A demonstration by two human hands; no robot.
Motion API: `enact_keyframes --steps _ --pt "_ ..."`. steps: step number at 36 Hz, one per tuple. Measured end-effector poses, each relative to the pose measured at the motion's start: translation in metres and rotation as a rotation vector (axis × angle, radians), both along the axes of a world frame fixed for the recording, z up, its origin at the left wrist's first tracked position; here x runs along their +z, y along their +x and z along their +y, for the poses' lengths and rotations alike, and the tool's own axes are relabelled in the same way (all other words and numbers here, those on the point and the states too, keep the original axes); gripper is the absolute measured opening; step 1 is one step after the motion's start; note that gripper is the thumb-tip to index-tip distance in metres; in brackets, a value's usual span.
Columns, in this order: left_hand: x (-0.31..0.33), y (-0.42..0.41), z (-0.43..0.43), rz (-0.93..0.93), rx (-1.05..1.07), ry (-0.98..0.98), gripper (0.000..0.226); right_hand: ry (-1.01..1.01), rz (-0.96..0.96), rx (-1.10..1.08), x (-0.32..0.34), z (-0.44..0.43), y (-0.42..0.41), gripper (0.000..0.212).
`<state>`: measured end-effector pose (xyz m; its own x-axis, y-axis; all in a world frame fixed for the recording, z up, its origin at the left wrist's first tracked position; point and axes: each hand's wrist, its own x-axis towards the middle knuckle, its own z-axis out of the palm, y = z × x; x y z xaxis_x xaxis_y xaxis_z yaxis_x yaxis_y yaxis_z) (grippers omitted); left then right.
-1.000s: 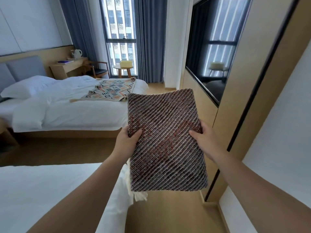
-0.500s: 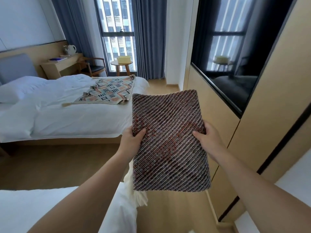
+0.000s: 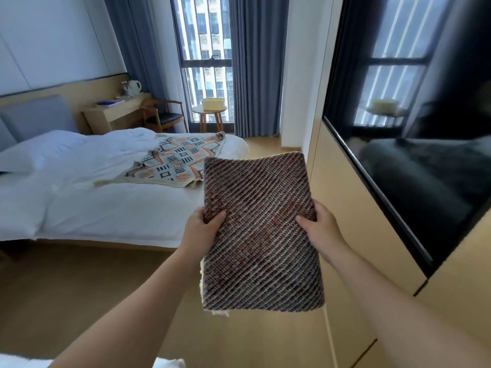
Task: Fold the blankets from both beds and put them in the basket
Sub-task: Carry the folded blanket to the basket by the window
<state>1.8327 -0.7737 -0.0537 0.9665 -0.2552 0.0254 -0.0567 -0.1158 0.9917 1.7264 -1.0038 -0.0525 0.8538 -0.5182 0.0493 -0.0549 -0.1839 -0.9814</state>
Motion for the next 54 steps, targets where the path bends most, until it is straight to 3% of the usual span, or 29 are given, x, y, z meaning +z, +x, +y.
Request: enact_keyframes --steps 17,30,54 --pt "-0.022 0.243 -0.103 -0.008 -0.018 -0.040 0.027 -0.074 -0.003 -0.032 -0.004 -0.098 0.233 0.033" --pt "-0.013 0.428 -0.176 -0.005 -0.084 0.042 0.032 -0.040 -0.009 -0.137 -0.007 -0.158 0.400 0.035" --pt "-0.029 0.639 -0.431 0.003 0.057 0.060 0.032 -0.054 -0.009 -0.015 -0.019 -0.428 0.642 0.037"
